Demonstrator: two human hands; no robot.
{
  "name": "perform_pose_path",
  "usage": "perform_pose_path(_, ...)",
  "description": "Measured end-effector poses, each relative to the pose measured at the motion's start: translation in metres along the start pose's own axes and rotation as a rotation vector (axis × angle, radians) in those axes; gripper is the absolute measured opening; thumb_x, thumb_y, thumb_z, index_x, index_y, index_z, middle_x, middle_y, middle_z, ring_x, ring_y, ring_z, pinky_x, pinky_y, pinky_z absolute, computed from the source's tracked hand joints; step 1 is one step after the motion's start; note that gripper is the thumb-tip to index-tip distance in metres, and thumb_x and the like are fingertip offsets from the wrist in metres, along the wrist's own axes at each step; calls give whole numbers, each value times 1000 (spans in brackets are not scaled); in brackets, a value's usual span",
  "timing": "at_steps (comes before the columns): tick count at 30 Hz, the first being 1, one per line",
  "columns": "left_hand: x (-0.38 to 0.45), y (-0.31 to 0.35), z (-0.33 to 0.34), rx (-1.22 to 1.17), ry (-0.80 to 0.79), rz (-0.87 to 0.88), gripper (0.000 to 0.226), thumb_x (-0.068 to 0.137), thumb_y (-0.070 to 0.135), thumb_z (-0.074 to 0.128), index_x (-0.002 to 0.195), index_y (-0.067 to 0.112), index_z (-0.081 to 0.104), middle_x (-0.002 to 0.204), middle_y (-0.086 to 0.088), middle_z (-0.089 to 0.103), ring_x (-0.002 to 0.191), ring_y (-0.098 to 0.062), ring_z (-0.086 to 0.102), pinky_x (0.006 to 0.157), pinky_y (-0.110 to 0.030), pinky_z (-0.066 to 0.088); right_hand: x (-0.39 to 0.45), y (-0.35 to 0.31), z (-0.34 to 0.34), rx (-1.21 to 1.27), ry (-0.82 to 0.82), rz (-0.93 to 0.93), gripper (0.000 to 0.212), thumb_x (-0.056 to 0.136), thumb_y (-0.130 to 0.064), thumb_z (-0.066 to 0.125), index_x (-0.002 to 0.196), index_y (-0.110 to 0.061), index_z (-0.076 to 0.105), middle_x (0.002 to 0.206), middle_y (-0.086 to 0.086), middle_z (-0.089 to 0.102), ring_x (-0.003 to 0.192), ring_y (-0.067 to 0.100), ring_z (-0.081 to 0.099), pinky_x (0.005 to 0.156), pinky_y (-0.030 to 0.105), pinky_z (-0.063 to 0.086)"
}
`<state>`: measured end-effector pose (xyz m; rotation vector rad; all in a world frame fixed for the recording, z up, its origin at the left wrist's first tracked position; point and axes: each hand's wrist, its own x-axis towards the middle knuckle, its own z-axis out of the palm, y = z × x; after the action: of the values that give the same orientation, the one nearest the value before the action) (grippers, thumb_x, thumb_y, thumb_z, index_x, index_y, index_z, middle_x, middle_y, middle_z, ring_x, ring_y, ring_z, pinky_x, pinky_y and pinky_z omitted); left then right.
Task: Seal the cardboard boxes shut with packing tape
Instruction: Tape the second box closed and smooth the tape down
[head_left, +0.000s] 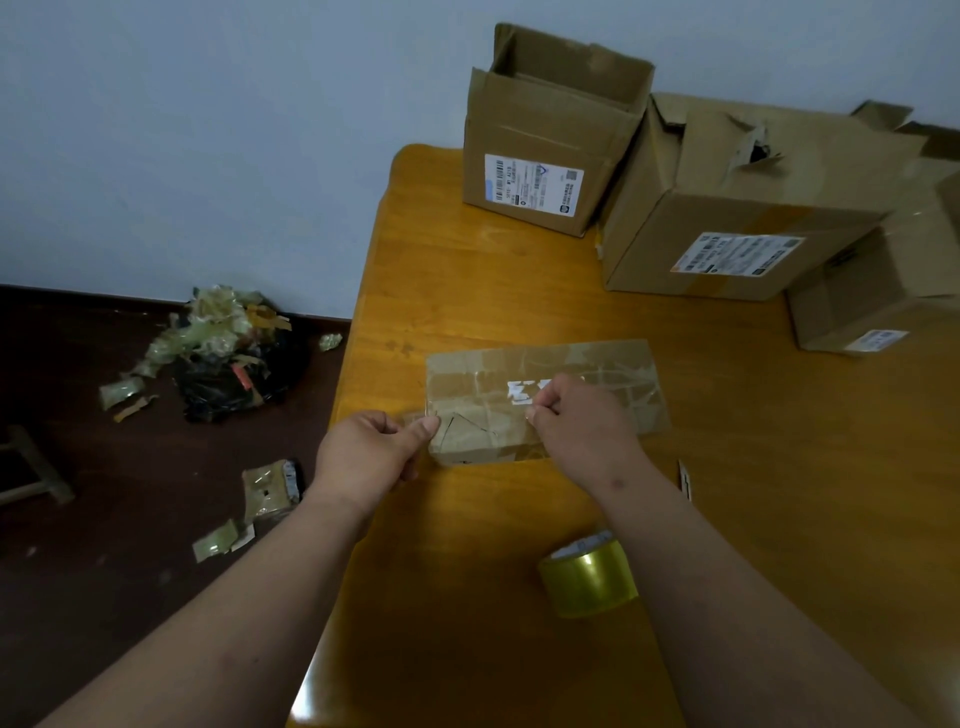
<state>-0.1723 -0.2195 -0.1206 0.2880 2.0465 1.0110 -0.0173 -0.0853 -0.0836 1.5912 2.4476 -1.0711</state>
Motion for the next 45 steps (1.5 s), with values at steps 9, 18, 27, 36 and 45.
perform_pose_path(9, 5, 6, -6, -56, -166, -187, 47, 79, 49, 75, 89, 5, 64, 75, -8, 66, 56, -17, 58, 50, -27, 47, 2, 2, 1, -2, -5, 17, 9, 98, -22, 54, 94, -17, 60, 98, -2, 64, 91, 14, 58, 81, 33, 51)
perform_pose_path(18, 8, -25, -19, 149, -249, 100, 56, 60, 57, 83, 88, 12, 66, 74, -3, 67, 67, -15, 61, 64, -31, 50, 0, 2, 1, -20, -33, -6, 8, 98, -21, 55, 94, -16, 60, 95, 0, 65, 89, 17, 61, 83, 38, 53)
perform_pose_path(27, 10, -25, -26, 743, -105, 336, 90, 52, 87, 53, 118, 25, 49, 98, 6, 63, 84, -13, 62, 68, -34, 54, 0, 5, -2, -9, -87, -88, 2, 99, -20, 54, 98, -18, 55, 89, -3, 57, 86, 16, 56, 76, 33, 48)
perform_pose_path(36, 41, -17, -33, 1140, -207, 1511, 64, 97, 55, 41, 152, 26, 28, 159, -6, 29, 146, -28, 30, 113, -50, 33, 0, 12, -3, 30, -107, -131, 15, 99, -22, 54, 114, -20, 54, 85, -5, 53, 79, 13, 54, 71, 32, 46)
perform_pose_path(45, -1, -81, -14, 1158, 19, 1206, 63, 103, 48, 15, 155, 12, 15, 165, -4, 1, 151, -28, 10, 118, -53, 16, 5, 17, -1, 86, -110, -113, 21, 98, -23, 56, 119, -19, 54, 87, -5, 53, 78, 13, 54, 63, 27, 39)
